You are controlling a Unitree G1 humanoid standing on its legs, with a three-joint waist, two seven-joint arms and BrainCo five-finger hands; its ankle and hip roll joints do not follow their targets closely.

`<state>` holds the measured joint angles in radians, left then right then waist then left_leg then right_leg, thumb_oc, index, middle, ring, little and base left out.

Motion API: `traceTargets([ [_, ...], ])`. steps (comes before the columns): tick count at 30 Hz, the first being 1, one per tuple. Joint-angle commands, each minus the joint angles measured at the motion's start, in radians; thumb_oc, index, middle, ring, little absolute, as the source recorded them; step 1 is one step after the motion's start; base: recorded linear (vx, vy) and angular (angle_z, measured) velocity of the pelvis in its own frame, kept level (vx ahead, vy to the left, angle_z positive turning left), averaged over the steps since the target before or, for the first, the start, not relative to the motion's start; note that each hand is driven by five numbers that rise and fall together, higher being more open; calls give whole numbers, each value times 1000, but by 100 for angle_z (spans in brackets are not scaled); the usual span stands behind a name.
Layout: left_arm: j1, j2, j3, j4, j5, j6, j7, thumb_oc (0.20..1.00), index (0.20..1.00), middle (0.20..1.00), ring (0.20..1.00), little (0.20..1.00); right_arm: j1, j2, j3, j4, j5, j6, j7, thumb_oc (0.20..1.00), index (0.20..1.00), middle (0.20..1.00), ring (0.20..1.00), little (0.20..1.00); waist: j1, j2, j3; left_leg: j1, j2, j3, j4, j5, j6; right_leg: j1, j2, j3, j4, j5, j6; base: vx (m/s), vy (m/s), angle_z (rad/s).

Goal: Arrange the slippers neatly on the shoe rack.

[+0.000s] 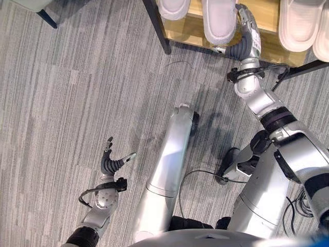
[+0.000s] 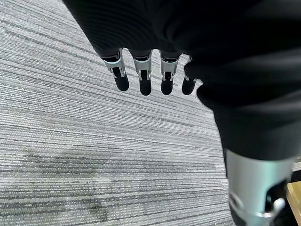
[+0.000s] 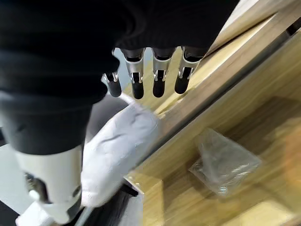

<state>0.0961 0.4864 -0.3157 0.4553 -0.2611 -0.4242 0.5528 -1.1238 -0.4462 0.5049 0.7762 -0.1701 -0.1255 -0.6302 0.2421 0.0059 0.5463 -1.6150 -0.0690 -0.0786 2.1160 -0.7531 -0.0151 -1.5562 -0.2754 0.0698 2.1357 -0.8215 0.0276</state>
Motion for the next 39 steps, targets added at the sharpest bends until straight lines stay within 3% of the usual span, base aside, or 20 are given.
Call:
traceTargets([
  [1,40,33,-33,-11,0,-31,18,1000,1000,1000,1000,1000,-92,0,29,22,12,-10,-32,1000,1000,1000,1000,1000,45,-1,-26,45,1,-120,32,-92,-105,40,8,110,39,205,-111,0,0,0],
  [17,9,35,-60,46,-25,-38,-6,1000,1000,1000,1000,1000,-293,98,90,393,69,29,-50,1000,1000,1000,1000,1000,77,30,-26,45,-6,-122,34,-89,-100,48,0,110,40,200,-111,0,0,0],
  [22,0,33,-71,56,-32,-36,-12,1000,1000,1000,1000,1000,-328,109,101,427,79,33,-51,1000,1000,1000,1000,1000,84,39,-26,45,-10,-124,34,-89,-98,53,-2,109,41,196,-112,0,0,0],
  [28,-15,30,-84,82,-38,-35,-17,1000,1000,1000,1000,1000,-376,189,108,442,90,38,-59,1000,1000,1000,1000,1000,89,40,-26,45,-12,-120,33,-90,-97,60,-7,103,40,198,-112,0,0,0],
  [32,-31,14,-99,103,-48,-35,-13,1000,1000,1000,1000,1000,-395,210,61,485,132,39,-85,1000,1000,1000,1000,1000,88,47,-26,45,-14,-115,32,-90,-95,62,-7,106,40,198,-113,0,0,0],
  [39,-44,-5,-109,146,-65,-30,-15,1000,1000,1000,1000,1000,-404,188,13,466,196,20,-131,1000,1000,1000,1000,1000,84,49,-26,45,-18,-112,32,-89,-95,62,-4,110,48,195,-117,0,0,0],
])
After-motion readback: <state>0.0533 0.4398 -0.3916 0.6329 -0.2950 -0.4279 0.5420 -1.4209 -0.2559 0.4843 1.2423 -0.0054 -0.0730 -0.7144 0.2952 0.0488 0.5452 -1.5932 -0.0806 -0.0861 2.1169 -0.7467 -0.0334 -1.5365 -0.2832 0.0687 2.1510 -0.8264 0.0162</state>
